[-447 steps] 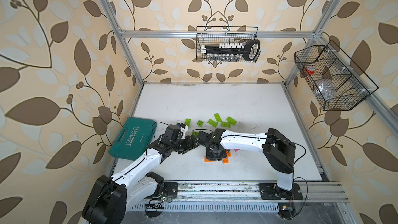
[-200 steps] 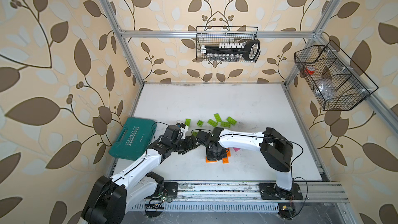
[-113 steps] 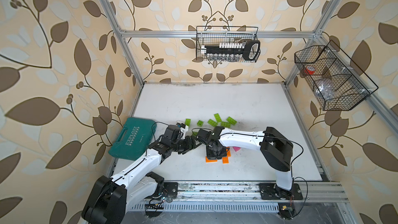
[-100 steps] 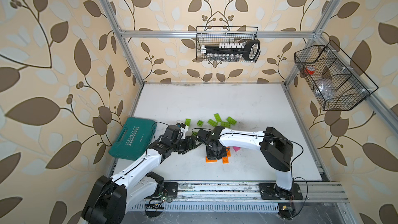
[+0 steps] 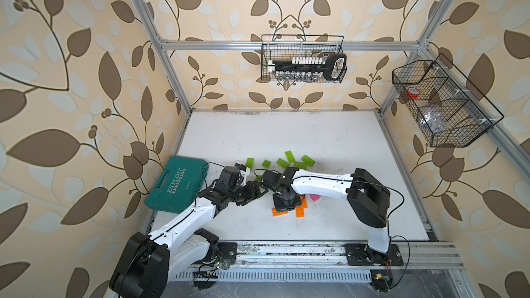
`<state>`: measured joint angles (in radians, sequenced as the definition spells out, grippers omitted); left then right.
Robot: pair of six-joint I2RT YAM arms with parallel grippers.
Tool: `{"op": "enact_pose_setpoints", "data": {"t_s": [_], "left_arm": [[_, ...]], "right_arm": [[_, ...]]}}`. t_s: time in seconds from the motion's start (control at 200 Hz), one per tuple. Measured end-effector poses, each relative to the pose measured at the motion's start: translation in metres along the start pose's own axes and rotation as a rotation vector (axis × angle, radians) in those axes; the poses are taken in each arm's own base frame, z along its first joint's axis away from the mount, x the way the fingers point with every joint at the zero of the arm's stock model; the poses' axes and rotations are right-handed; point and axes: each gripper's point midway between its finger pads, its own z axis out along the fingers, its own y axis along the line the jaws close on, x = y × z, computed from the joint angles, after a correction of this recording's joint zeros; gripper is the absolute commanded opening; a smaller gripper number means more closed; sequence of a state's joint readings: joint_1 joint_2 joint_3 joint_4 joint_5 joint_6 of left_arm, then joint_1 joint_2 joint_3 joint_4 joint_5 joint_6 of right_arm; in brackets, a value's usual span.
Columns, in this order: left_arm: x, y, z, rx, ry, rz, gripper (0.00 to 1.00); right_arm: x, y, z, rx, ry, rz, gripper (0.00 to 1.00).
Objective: Assemble a small pinwheel with lego
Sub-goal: Pick up the lego brick from the center of the board, then assemble the lego brick with the lego brick.
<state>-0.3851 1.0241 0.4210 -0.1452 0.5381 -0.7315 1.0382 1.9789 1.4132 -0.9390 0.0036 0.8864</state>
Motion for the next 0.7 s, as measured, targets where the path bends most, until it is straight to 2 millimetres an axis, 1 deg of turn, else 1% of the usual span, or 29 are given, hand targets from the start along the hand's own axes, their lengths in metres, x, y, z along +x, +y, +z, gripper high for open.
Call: {"op": "enact_pose_setpoints", "data": {"t_s": [0.23,0.33,0.505,0.62,0.7], "left_arm": [[0.004,0.009,0.008,-0.044,0.017,0.000,0.73],[0.012,0.008,0.015,-0.063,0.035,0.038,0.73],[0.034,0.005,0.028,-0.106,0.086,0.124,0.73],[0.040,0.004,0.034,-0.126,0.098,0.155,0.73],[0.039,0.005,0.035,-0.135,0.094,0.157,0.73]], "right_arm": [[-0.013,-0.015,-0.002,0.009,0.002,0.013,0.08],[-0.019,-0.020,-0.007,0.002,-0.008,0.035,0.08],[-0.028,-0.027,-0.021,-0.024,-0.035,0.065,0.08],[-0.028,-0.030,-0.022,-0.024,-0.036,0.071,0.08],[-0.027,-0.033,-0.020,-0.017,-0.029,0.074,0.08]]}}
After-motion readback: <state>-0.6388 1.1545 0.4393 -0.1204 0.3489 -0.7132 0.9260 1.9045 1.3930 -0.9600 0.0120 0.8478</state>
